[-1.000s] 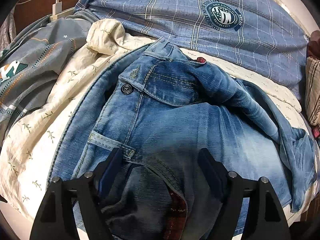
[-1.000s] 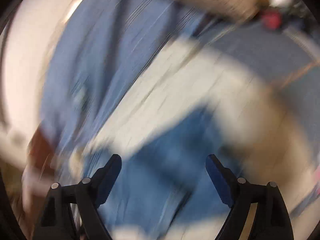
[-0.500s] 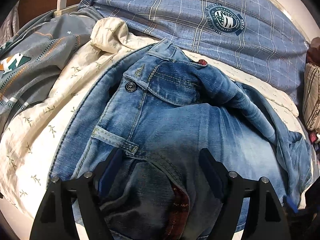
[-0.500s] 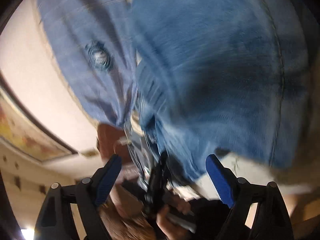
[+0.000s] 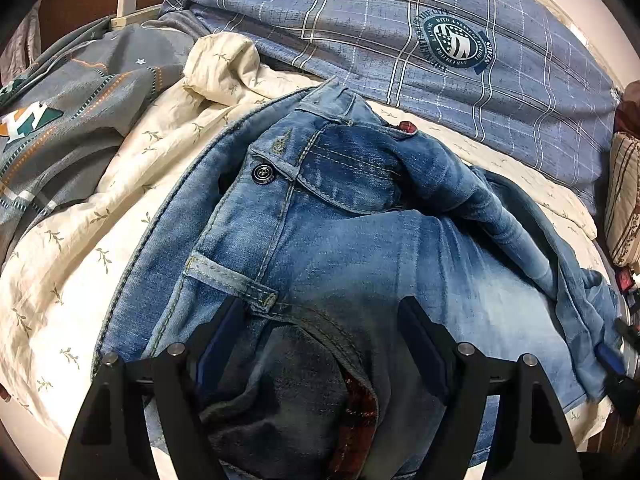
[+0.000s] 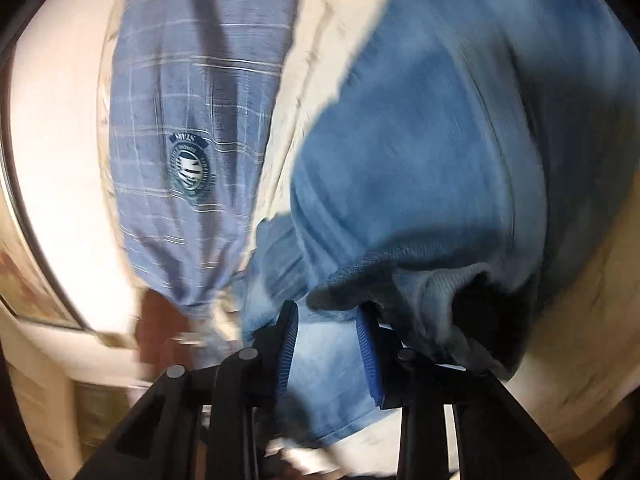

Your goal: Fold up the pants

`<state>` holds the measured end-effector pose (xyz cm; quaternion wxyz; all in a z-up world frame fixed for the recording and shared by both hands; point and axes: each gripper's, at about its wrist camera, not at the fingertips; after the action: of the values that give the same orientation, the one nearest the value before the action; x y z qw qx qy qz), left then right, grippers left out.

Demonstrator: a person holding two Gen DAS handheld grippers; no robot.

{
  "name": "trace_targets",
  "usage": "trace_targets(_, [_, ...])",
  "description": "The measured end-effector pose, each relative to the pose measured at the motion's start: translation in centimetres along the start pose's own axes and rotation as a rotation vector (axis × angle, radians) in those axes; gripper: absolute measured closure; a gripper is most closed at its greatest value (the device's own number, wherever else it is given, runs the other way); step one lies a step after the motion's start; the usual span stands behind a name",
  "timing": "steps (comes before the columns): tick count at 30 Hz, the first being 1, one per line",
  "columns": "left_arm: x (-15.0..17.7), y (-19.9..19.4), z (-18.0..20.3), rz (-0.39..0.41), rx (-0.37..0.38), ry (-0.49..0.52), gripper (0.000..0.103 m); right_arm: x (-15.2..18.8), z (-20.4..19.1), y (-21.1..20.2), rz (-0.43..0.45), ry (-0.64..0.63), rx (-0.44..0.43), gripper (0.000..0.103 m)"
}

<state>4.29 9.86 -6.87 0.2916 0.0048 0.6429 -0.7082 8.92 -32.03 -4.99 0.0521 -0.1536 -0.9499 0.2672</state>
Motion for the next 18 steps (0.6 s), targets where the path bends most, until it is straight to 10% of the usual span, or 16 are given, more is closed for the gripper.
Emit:
trace_targets(2, [0.0,0.0,0.0,-0.001,0.003,-0.001,0.023,0.4,-1.6,-1.4,0.020,-0.119,0.051,0.057])
trace_targets(4, [0.0,0.0,0.0,0.000,0.004,-0.004,0.023,0.8,-3.5,-2.7,0.094,-0.255,0.233,0.024])
trace_targets(14, [0.2,-0.2,-0.2,0.000,0.015,-0.001,0.023,8.5,-7.2,-1.1,-0.051,-1.058,0.841,0.022])
trace_targets(18, [0.2,-0.1,0.0,0.002,-0.001,0.009,0.023,10.5,-5.8,2.0,-0.113,-1.155,0.920,0.024])
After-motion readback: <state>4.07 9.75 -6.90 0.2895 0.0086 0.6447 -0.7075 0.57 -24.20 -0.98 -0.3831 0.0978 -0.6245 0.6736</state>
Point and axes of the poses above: each gripper's, at about its wrist camera, not at the fingertips, and y roughly the way its jaws point, z to its right, x to its underside, and after that the axes turned 15 degrees about -z, right-handed
